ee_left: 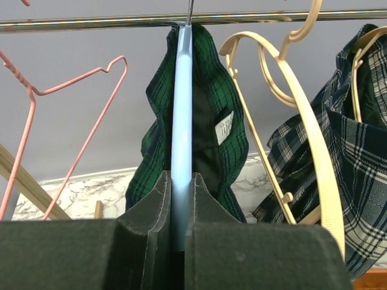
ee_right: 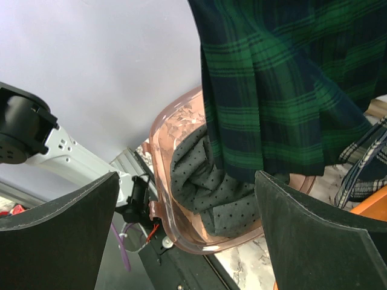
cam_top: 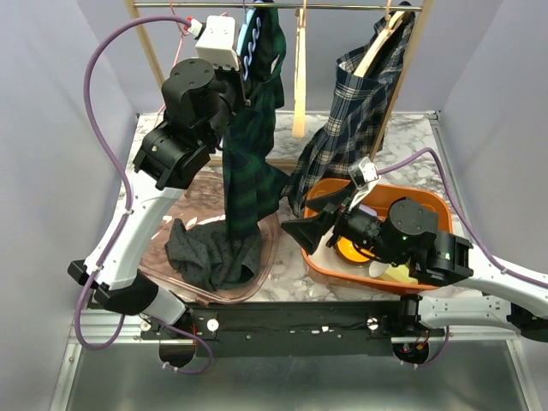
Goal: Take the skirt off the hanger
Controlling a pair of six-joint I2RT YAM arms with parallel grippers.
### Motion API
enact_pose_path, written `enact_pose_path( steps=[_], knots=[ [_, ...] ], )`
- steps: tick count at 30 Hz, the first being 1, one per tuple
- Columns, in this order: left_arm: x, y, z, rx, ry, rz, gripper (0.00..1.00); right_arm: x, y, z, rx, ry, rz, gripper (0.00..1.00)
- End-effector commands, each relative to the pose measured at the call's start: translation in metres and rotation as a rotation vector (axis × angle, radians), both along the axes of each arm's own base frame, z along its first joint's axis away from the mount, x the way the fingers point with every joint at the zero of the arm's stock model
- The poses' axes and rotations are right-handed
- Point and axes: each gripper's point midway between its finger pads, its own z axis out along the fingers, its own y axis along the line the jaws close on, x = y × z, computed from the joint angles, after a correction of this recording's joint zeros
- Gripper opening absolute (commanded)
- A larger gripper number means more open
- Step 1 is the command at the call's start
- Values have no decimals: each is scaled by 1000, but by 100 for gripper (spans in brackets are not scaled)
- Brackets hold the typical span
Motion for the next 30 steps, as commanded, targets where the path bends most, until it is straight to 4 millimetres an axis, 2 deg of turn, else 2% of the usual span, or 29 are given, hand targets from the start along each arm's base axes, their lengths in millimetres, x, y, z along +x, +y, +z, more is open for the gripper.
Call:
enact_pose_path(
  steps=[1,9,19,20,25,30],
  knots=[
    [-35,20,76,-147,-208,-39,0,5,-3,11,-1,-22,-28,99],
    [-31,24,61,-88,-161,-12,0,1,3,13,5,-11,-1,99],
    [-41,33,50,-37,-133,-6,0,1,6,14,3,-15,2,98],
    [-46,38,58,-56,-159,-4,0,2,7,13,1,-13,-1,98],
    [-59,38,69,-76,-184,-49,0,2,11,14,-3,-13,5,98],
    [-68,39,71,-74,-178,-76,0,4,13,16,-3,-15,1,98]
  ],
)
